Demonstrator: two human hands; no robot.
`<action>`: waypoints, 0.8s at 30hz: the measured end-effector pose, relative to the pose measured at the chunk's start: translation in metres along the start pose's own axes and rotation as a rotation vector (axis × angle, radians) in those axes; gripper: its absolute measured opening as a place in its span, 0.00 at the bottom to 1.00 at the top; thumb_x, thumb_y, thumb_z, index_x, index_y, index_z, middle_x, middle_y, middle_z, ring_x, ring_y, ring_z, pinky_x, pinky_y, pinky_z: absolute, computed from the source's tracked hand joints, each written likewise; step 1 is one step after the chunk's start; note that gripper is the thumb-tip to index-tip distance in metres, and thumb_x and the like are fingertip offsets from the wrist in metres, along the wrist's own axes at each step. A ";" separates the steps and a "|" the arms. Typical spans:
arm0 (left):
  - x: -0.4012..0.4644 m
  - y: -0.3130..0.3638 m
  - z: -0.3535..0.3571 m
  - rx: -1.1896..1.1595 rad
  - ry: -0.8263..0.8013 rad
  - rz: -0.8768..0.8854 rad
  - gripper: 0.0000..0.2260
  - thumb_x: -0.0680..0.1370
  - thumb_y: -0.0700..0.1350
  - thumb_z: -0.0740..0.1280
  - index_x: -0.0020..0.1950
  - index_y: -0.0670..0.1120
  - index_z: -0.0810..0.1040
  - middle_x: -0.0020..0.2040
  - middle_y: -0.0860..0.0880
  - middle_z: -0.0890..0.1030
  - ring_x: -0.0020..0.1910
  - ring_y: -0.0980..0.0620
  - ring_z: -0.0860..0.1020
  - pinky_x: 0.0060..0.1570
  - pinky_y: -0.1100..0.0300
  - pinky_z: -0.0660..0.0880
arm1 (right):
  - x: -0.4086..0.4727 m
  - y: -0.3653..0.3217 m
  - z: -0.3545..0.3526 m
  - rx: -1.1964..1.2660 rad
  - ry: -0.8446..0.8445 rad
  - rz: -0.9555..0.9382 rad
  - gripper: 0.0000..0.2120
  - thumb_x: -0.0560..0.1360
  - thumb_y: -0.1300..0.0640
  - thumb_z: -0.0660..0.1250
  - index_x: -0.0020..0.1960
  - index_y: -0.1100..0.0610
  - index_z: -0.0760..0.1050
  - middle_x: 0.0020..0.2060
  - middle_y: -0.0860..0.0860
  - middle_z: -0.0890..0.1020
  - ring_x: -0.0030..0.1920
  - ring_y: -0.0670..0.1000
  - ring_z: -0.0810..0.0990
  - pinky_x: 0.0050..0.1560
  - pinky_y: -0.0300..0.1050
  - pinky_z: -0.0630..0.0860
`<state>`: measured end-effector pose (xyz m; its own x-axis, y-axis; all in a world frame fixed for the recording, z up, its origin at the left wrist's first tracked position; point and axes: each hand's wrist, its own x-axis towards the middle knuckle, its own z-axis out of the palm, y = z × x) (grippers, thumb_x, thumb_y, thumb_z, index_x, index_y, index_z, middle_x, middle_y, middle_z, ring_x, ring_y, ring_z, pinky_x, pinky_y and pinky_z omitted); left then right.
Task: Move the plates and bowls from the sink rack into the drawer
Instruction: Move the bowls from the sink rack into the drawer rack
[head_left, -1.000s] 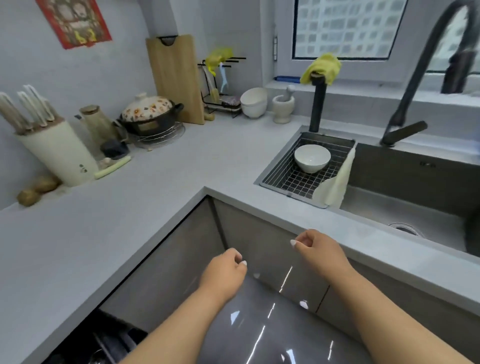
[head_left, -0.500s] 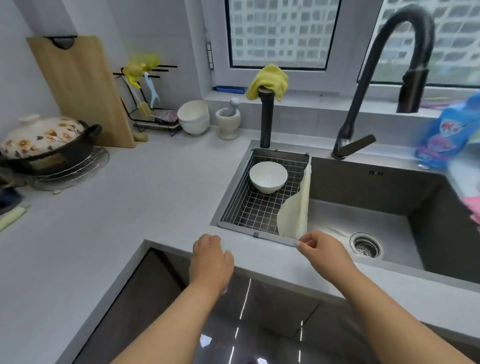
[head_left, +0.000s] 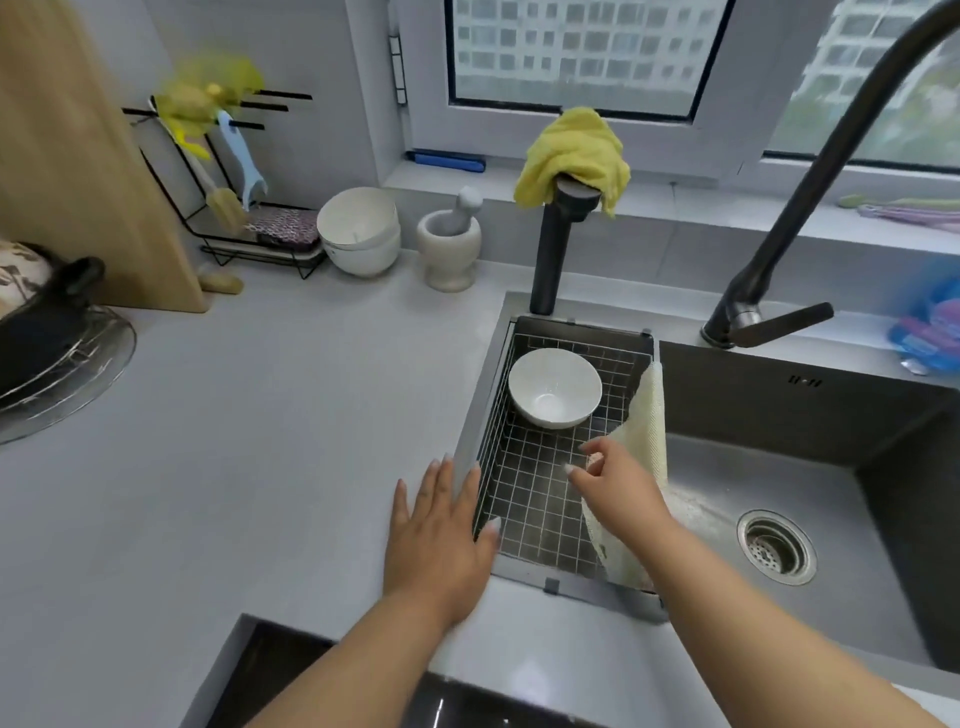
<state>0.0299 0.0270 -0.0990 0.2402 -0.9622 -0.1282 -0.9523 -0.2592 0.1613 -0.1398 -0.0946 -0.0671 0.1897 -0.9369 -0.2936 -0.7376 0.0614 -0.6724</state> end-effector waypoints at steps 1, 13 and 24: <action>0.006 0.000 -0.001 0.002 0.009 0.008 0.29 0.79 0.62 0.38 0.76 0.53 0.32 0.77 0.49 0.34 0.74 0.52 0.30 0.74 0.45 0.33 | 0.013 -0.003 0.005 -0.013 -0.001 0.006 0.21 0.77 0.49 0.65 0.67 0.51 0.66 0.47 0.49 0.79 0.38 0.47 0.79 0.33 0.40 0.73; 0.026 -0.007 0.011 0.010 0.042 0.056 0.30 0.78 0.62 0.53 0.76 0.48 0.62 0.74 0.44 0.65 0.74 0.46 0.62 0.67 0.42 0.54 | 0.112 -0.003 0.045 -0.153 -0.040 0.124 0.15 0.77 0.54 0.64 0.60 0.60 0.71 0.53 0.59 0.80 0.47 0.58 0.77 0.34 0.40 0.68; 0.028 -0.005 0.006 0.023 0.002 0.071 0.31 0.79 0.62 0.43 0.77 0.52 0.36 0.78 0.48 0.36 0.76 0.50 0.33 0.73 0.45 0.35 | 0.080 0.002 0.020 0.126 0.225 0.063 0.09 0.73 0.54 0.68 0.44 0.60 0.74 0.37 0.55 0.81 0.37 0.53 0.76 0.34 0.44 0.69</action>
<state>0.0405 0.0016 -0.1098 0.1720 -0.9783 -0.1156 -0.9710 -0.1881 0.1474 -0.1126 -0.1622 -0.1056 -0.0133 -0.9820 -0.1885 -0.6545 0.1511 -0.7409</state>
